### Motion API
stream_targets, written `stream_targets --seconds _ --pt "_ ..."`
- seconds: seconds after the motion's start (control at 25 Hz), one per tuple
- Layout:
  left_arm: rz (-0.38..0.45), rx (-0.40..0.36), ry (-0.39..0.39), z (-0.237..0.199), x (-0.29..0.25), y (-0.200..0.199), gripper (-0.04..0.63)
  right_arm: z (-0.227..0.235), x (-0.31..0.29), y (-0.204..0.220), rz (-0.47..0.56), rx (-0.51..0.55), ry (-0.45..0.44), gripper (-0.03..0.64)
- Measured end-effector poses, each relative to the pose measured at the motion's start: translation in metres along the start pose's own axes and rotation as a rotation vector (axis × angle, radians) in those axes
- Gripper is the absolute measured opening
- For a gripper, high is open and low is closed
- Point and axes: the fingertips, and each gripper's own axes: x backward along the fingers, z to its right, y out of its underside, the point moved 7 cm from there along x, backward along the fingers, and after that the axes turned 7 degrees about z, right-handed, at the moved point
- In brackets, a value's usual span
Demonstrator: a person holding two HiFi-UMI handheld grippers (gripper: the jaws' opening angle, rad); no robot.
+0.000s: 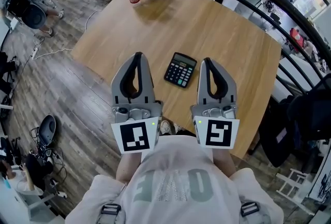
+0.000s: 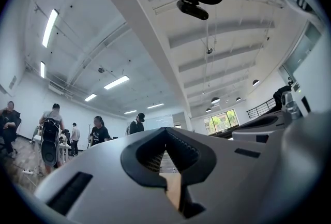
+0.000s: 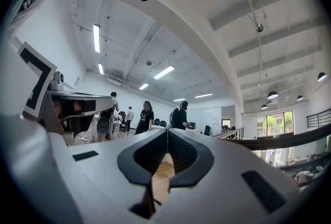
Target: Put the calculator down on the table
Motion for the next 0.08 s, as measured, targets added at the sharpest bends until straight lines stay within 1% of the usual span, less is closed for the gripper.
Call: stream_targets --seconds 0.08 --pt "-0.001 0.0 -0.005 -0.0006 0.0006 -0.0001 0.009 0.0001 0.0 0.0004 -0.005 0.004 0.001 0.02"
